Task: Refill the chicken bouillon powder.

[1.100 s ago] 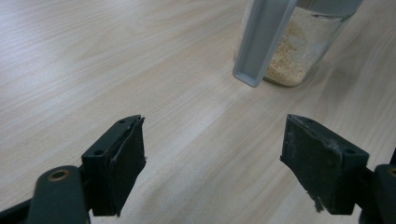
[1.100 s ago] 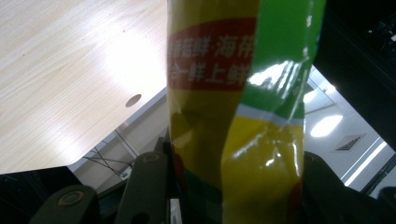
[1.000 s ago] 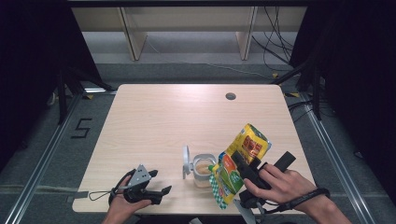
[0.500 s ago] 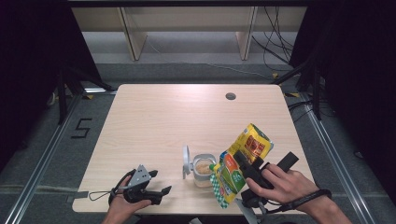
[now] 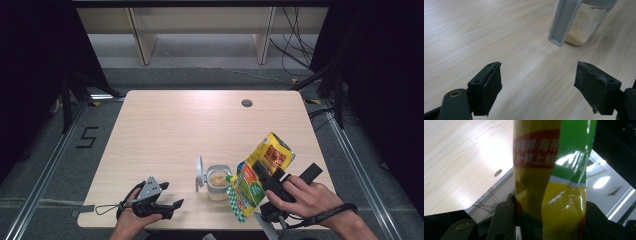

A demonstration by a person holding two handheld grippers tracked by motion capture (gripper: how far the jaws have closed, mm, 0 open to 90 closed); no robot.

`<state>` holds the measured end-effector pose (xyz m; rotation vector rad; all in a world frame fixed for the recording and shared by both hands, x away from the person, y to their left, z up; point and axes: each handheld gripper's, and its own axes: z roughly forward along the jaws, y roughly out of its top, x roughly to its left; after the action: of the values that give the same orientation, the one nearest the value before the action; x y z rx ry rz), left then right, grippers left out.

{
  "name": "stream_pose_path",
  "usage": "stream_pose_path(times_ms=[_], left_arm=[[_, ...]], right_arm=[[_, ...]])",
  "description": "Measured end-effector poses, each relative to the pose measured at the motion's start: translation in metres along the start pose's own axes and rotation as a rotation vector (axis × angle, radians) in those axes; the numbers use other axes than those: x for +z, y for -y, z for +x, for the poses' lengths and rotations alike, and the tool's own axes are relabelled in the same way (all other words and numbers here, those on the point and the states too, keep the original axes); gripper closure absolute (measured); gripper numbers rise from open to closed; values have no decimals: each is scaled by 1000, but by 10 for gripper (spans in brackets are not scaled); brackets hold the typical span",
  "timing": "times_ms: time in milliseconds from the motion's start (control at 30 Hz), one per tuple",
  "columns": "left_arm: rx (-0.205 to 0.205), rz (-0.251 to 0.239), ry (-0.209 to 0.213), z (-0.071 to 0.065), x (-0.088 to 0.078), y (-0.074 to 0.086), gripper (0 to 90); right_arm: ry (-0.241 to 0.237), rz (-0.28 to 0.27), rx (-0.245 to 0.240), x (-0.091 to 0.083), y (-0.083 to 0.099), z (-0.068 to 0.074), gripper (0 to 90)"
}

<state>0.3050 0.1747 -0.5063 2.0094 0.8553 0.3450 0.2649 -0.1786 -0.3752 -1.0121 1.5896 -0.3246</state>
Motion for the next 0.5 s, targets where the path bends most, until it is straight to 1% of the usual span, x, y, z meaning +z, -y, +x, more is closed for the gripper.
stream_pose_path(times_ms=[33, 67, 100, 167, 233, 300, 333, 400, 433, 467, 500], left_arm=[[-1, -6, 1, 0, 0, 0, 207], [7, -7, 1, 1, 0, -1, 207], [3, -8, 1, 0, 0, -1, 206], [8, -4, -1, 0, 0, 0, 207], [4, -1, -1, 0, 0, 0, 206], [-10, -5, 1, -1, 0, 0, 207], [-9, -4, 0, -1, 0, 0, 206], [-5, -7, 0, 0, 0, 0, 207], [-2, 0, -3, 0, 0, 0, 207], [-9, -1, -1, 0, 0, 0, 207], [-6, -2, 0, 0, 0, 0, 207]], right_arm=[[-5, -3, 1, 0, 0, 0, 651], [0, -7, -9, 0, 0, -1, 652], [-1, 3, 13, -1, -1, 0, 652], [0, 0, 15, -1, -1, 0, 652], [-1, -8, 12, -1, -1, 0, 652], [-2, -6, 9, -1, -1, 0, 652], [4, -3, 8, -1, -1, 0, 652], [-1, -8, 14, -1, -1, 1, 652], [-1, -8, 14, -1, -1, 1, 652], [4, 1, 19, -1, -1, 1, 652], [-2, -6, 12, -1, -1, 1, 653]])
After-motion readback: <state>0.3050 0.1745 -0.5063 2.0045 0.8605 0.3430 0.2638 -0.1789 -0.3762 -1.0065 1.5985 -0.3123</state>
